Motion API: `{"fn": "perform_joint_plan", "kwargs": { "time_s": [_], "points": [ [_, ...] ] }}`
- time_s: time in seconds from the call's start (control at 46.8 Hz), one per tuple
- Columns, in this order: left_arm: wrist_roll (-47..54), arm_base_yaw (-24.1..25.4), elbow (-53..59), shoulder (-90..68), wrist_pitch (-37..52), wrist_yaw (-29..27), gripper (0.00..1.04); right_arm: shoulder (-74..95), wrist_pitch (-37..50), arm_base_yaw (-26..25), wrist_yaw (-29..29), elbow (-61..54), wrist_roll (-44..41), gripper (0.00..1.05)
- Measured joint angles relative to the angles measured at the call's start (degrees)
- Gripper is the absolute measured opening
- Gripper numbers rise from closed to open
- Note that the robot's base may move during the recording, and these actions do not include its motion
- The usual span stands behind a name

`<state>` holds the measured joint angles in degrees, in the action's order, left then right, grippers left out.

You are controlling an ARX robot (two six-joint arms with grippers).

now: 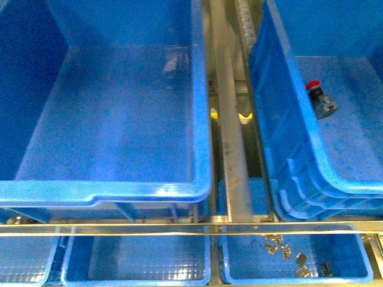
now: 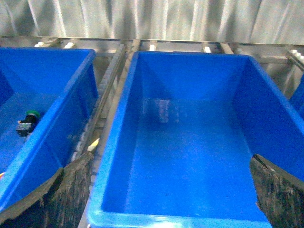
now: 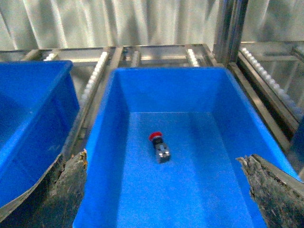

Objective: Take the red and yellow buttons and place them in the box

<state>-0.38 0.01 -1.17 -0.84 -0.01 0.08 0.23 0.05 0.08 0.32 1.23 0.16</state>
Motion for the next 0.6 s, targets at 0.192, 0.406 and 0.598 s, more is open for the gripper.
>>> {"fn": "perform_joint_plan", "kwargs": {
  "time_s": [0.192,0.406,0.598],
  "points": [
    [0.0,0.0,0.0,0.0,0.0,-0.1,0.97,0.0,0.0,0.0,-0.2,0.0,0.0,0.99],
    [0.0,0.0,0.0,0.0,0.0,0.0,0.97,0.0,-0.1,0.0,-0.1,0.0,0.0,0.99],
    [0.0,0.0,0.0,0.0,0.0,-0.5,0.97,0.0,-0.1,0.0,-0.9,0.0,0.0,0.99]
  ]
}}
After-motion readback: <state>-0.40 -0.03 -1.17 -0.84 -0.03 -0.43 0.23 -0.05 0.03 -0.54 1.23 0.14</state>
